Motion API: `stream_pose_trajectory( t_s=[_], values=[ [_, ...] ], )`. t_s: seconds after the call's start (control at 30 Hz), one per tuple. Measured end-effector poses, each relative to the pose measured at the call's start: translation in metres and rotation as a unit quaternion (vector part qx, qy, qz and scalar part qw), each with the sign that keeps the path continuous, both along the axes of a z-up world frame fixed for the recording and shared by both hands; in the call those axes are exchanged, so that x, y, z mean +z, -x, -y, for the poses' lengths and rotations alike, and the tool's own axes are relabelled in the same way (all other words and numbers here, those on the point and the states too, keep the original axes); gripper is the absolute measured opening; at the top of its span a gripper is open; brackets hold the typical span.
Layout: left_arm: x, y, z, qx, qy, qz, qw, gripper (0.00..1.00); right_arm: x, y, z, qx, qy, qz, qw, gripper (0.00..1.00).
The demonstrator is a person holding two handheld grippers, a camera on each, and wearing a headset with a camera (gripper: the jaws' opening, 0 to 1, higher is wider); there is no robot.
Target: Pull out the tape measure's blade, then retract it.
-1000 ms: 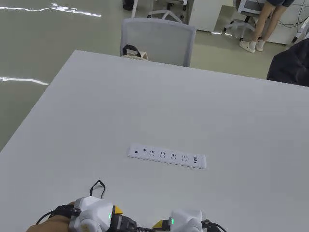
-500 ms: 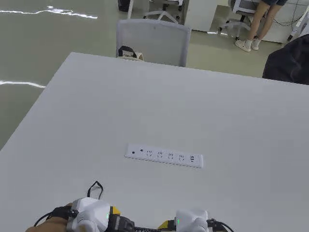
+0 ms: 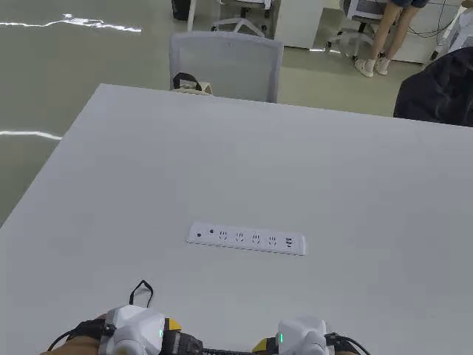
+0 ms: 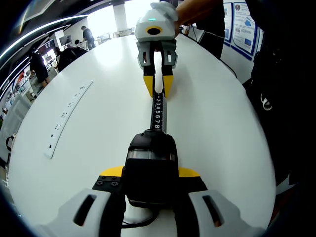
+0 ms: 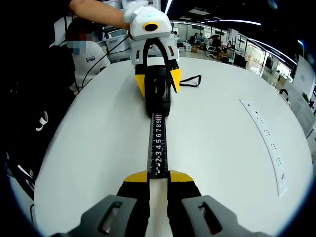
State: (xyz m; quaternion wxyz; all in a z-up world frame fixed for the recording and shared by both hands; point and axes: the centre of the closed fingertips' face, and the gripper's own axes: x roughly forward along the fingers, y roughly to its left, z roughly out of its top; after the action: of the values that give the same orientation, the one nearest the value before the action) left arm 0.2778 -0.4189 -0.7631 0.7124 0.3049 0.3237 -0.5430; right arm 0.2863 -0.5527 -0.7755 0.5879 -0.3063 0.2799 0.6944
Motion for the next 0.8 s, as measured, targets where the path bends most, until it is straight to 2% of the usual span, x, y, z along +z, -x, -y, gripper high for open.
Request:
stream_pose_trajectory(
  t_s=[0.8],
  values=[
    [-0.004,0.0,-0.001,-0.002,-0.008,-0.002,1.0,0.33,-0.003,-0.005,0.054,-0.014,0.03,0.003,0.9995,0.1]
  ],
)
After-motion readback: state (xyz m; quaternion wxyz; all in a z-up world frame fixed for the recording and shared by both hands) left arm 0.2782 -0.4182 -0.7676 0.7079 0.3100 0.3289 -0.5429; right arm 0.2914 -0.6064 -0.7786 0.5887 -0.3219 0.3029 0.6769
